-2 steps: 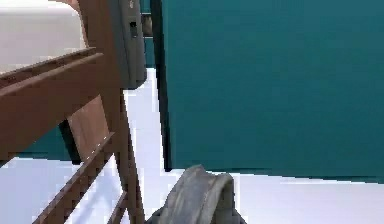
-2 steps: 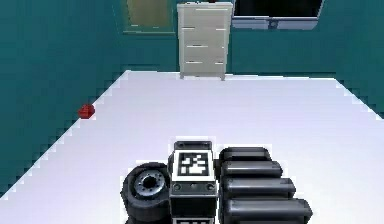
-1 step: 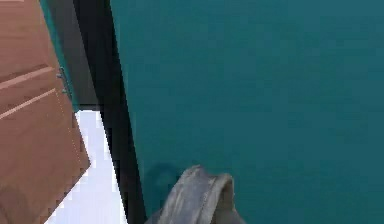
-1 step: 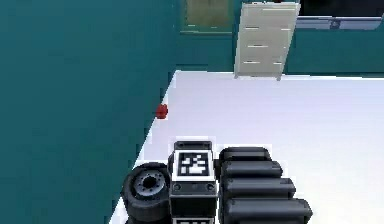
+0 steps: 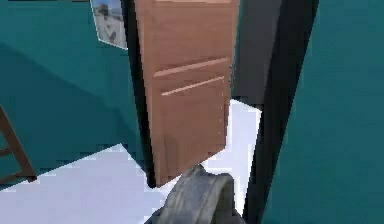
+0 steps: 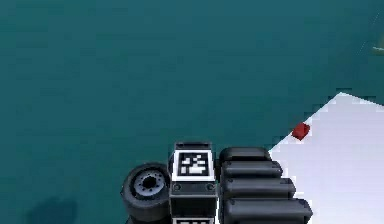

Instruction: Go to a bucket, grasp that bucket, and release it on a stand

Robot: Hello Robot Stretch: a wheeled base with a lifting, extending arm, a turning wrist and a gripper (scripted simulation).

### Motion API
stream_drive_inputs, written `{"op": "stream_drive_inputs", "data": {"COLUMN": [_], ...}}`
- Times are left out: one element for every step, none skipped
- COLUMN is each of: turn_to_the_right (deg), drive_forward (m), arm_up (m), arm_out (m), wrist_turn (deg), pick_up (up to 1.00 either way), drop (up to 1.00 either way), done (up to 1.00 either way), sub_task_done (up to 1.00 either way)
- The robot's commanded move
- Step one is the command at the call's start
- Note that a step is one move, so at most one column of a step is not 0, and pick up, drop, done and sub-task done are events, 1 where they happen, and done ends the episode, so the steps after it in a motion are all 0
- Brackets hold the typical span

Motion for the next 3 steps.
{"op": "stream_drive_inputs", "data": {"turn_to_the_right": [-36.0,-3.0,0.0], "drive_forward": [0.00,0.00,0.45], "arm_up": [0.00,0.00,0.00], "arm_out": [0.00,0.00,0.00], "wrist_turn": [0.0,0.0,0.0], "pick_up": [0.00,0.00,0.00], "drop": [0.00,0.00,0.00], "done": [0.00,0.00,0.00], "sub_task_done": [0.00,0.00,0.00]}}
